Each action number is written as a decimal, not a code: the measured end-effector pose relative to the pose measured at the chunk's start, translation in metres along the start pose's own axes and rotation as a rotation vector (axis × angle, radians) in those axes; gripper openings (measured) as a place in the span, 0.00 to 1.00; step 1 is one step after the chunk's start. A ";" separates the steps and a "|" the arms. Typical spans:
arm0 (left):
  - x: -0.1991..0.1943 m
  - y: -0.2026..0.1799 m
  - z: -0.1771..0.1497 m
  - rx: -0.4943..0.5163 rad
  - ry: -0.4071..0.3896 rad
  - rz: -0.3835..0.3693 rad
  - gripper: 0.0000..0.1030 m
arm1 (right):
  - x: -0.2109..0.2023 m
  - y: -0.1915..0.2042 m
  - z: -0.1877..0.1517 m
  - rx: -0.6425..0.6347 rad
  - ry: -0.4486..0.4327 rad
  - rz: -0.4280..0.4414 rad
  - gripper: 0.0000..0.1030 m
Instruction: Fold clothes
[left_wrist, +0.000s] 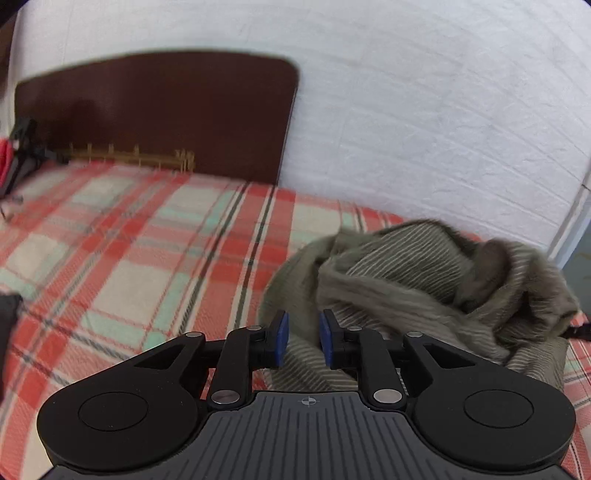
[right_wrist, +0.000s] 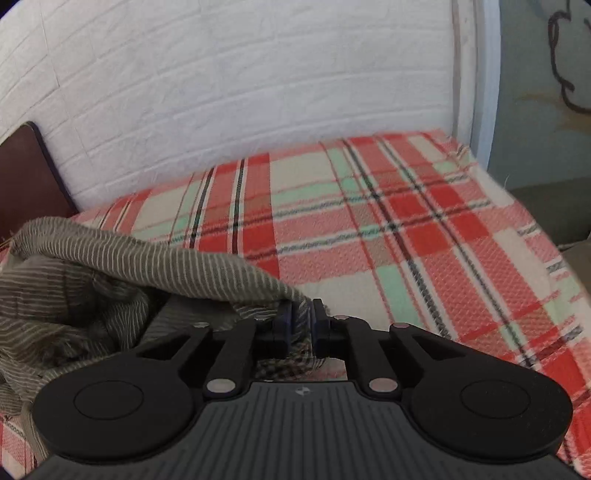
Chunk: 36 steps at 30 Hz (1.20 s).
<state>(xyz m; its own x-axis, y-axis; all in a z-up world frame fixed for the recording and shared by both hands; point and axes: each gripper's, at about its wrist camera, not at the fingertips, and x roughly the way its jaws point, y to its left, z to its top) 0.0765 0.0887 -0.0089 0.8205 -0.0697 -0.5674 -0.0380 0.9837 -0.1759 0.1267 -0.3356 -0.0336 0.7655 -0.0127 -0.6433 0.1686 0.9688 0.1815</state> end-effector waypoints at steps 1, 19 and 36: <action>-0.009 -0.004 0.002 0.020 -0.022 -0.008 0.37 | -0.014 0.004 0.009 -0.010 -0.060 -0.003 0.25; 0.010 -0.112 0.014 0.211 -0.054 -0.259 0.24 | -0.098 0.088 -0.015 -0.264 -0.209 0.283 0.55; -0.034 -0.119 0.016 0.276 -0.125 -0.397 0.02 | -0.095 0.128 -0.033 -0.435 -0.191 0.380 0.58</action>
<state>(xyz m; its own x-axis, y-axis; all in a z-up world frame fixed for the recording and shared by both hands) 0.0628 -0.0232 0.0444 0.8038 -0.4436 -0.3964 0.4292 0.8938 -0.1299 0.0547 -0.2025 0.0261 0.8268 0.3489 -0.4412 -0.3769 0.9259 0.0259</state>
